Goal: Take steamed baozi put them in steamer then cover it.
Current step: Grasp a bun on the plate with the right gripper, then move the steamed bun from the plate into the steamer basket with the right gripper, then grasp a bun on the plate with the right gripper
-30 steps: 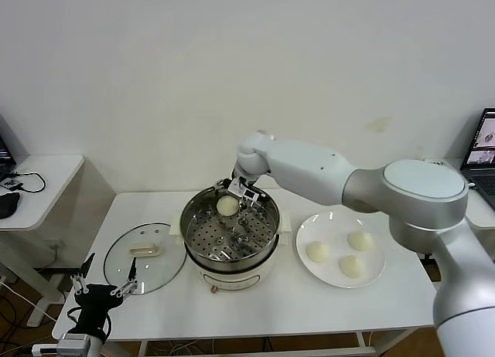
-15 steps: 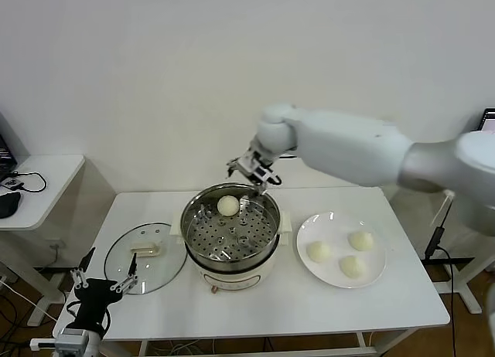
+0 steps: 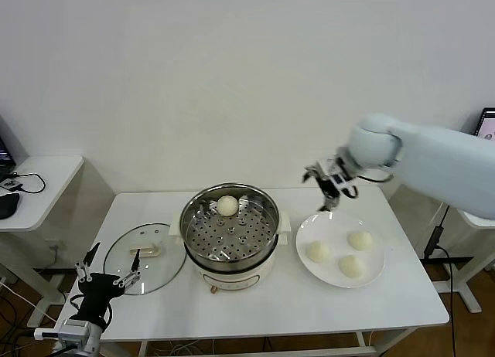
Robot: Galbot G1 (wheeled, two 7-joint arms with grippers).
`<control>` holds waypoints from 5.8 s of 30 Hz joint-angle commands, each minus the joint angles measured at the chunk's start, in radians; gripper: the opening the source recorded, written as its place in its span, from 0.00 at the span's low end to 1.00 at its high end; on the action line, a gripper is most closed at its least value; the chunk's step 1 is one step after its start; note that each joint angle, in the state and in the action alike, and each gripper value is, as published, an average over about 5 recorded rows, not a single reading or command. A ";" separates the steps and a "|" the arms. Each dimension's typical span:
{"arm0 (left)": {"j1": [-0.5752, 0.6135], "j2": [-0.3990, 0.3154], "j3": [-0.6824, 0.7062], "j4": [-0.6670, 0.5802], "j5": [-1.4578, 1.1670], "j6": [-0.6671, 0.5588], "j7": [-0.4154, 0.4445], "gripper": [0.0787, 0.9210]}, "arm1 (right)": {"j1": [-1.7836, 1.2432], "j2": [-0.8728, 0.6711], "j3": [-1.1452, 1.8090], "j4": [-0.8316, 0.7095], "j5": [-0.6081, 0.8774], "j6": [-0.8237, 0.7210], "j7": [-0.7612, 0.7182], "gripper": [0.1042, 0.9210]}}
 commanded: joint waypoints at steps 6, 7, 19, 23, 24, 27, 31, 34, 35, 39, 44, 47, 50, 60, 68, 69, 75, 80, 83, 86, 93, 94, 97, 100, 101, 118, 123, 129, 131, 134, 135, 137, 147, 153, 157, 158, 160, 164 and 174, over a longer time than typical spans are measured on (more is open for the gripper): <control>-0.007 -0.006 0.001 0.022 0.003 0.002 0.001 0.88 | -0.387 -0.121 0.187 -0.010 -0.123 -0.071 0.015 0.88; -0.007 -0.008 0.000 0.023 0.004 0.002 0.001 0.88 | -0.404 -0.103 0.198 -0.026 -0.128 -0.071 0.016 0.88; 0.004 -0.015 -0.020 0.036 0.006 0.002 0.000 0.88 | -0.533 0.040 0.281 -0.155 -0.188 -0.067 0.024 0.88; 0.003 -0.018 -0.019 0.041 0.007 0.001 0.000 0.88 | -0.559 0.086 0.308 -0.212 -0.219 -0.060 0.027 0.88; 0.002 -0.019 -0.019 0.042 0.008 0.001 0.000 0.88 | -0.562 0.097 0.312 -0.227 -0.226 -0.057 0.028 0.88; 0.000 -0.020 -0.018 0.044 0.009 0.001 0.000 0.88 | -0.569 0.126 0.318 -0.268 -0.239 -0.050 0.029 0.88; -0.003 -0.019 -0.020 0.050 0.009 0.001 0.001 0.88 | -0.581 0.154 0.325 -0.304 -0.249 -0.048 0.029 0.88; -0.004 -0.018 -0.021 0.056 0.008 0.000 0.001 0.88 | -0.586 0.162 0.325 -0.315 -0.257 -0.050 0.025 0.88; -0.004 -0.018 -0.021 0.057 0.008 0.000 0.001 0.88 | -0.586 0.163 0.323 -0.317 -0.260 -0.050 0.023 0.88; -0.004 -0.019 -0.021 0.061 0.008 -0.001 0.001 0.88 | -0.585 0.165 0.323 -0.325 -0.262 -0.049 0.023 0.88; -0.006 -0.020 -0.020 0.062 0.008 -0.002 0.000 0.88 | -0.588 0.177 0.336 -0.348 -0.263 -0.049 0.028 0.85; -0.006 -0.021 -0.019 0.060 0.008 -0.002 0.000 0.88 | -0.592 0.183 0.340 -0.354 -0.264 -0.052 0.026 0.82; -0.005 -0.022 -0.020 0.059 0.008 -0.002 0.000 0.88 | -0.597 0.185 0.342 -0.354 -0.266 -0.056 0.022 0.77; 0.001 -0.025 -0.022 0.054 0.009 -0.002 0.000 0.88 | -0.573 0.175 0.342 -0.336 -0.261 -0.061 -0.005 0.65; 0.002 -0.024 -0.023 0.047 0.008 -0.002 0.000 0.88 | -0.449 0.084 0.307 -0.231 -0.210 -0.072 -0.040 0.58; 0.001 -0.023 -0.022 0.046 0.008 -0.002 0.000 0.88 | -0.425 0.067 0.294 -0.211 -0.194 -0.075 -0.041 0.58; -0.001 -0.018 -0.019 0.030 0.008 0.000 0.001 0.88 | -0.210 -0.009 0.161 -0.108 -0.079 -0.095 -0.040 0.59; -0.006 -0.015 -0.013 0.026 0.007 0.000 0.001 0.88 | -0.001 0.001 0.065 -0.070 0.028 -0.112 -0.029 0.59; -0.008 -0.012 -0.007 0.024 0.006 0.000 0.001 0.88 | 0.084 0.043 0.032 -0.057 0.107 -0.131 -0.012 0.59; -0.012 -0.009 -0.004 0.022 0.006 0.001 0.002 0.88 | 0.137 0.104 0.016 -0.044 0.185 -0.161 0.011 0.59; -0.016 -0.005 -0.008 0.022 0.002 0.002 0.002 0.88 | 0.140 0.288 0.027 -0.065 0.337 -0.247 0.078 0.60; -0.015 -0.005 -0.009 0.023 0.002 0.001 0.002 0.88 | 0.131 0.319 0.030 -0.073 0.351 -0.258 0.088 0.60; -0.015 -0.005 -0.015 0.028 0.001 -0.002 0.002 0.88 | 0.087 0.424 0.038 -0.104 0.386 -0.293 0.121 0.60; -0.017 -0.007 -0.021 0.032 0.001 -0.003 0.001 0.88 | 0.035 0.517 0.042 -0.145 0.403 -0.327 0.148 0.60; -0.018 -0.007 -0.022 0.032 0.001 -0.003 0.001 0.88 | 0.019 0.545 0.042 -0.160 0.405 -0.339 0.155 0.60; -0.039 -0.020 -0.041 0.018 -0.002 -0.003 0.000 0.88 | -0.188 0.775 0.052 -0.365 0.371 -0.446 0.209 0.61; -0.042 -0.020 -0.037 0.018 -0.001 -0.003 0.001 0.88 | -0.218 0.800 0.061 -0.404 0.356 -0.445 0.210 0.61; -0.045 -0.016 -0.040 0.025 -0.003 -0.004 0.001 0.88 | -0.227 0.811 0.064 -0.430 0.340 -0.444 0.209 0.61; -0.046 -0.017 -0.039 0.027 -0.004 -0.004 0.001 0.88 | -0.228 0.812 0.063 -0.438 0.335 -0.445 0.210 0.61; -0.048 -0.018 -0.038 0.028 -0.004 -0.004 0.001 0.88 | -0.231 0.813 0.064 -0.448 0.330 -0.444 0.212 0.61; -0.048 -0.018 -0.037 0.028 -0.004 -0.004 0.001 0.88 | -0.232 0.813 0.064 -0.451 0.329 -0.444 0.212 0.61; -0.048 -0.018 -0.037 0.028 -0.004 -0.005 0.001 0.88 | -0.234 0.814 0.067 -0.457 0.328 -0.444 0.213 0.61; -0.045 -0.017 -0.039 0.026 -0.005 -0.005 0.001 0.88 | -0.198 0.775 0.077 -0.420 0.318 -0.444 0.178 0.63; -0.043 -0.016 -0.041 0.023 -0.005 -0.005 0.001 0.88 | -0.091 0.651 0.062 -0.323 0.264 -0.371 0.055 0.82; -0.043 -0.013 -0.041 0.021 -0.006 -0.005 0.001 0.88 | 0.003 0.529 0.048 -0.222 0.228 -0.284 -0.025 0.87; -0.043 -0.012 -0.041 0.020 -0.006 -0.005 0.001 0.88 | 0.025 0.490 0.048 -0.195 0.227 -0.268 -0.040 0.88; -0.042 -0.009 -0.040 0.018 -0.006 -0.005 0.002 0.88 | 0.065 0.411 0.047 -0.143 0.225 -0.238 -0.068 0.88; -0.042 -0.007 -0.038 0.014 -0.005 -0.003 0.002 0.88 | 0.120 0.243 0.022 -0.040 0.192 -0.182 -0.115 0.88; -0.037 -0.003 -0.019 0.003 0.004 0.002 0.004 0.88 | 0.038 -0.175 -0.008 0.128 -0.018 -0.079 -0.161 0.88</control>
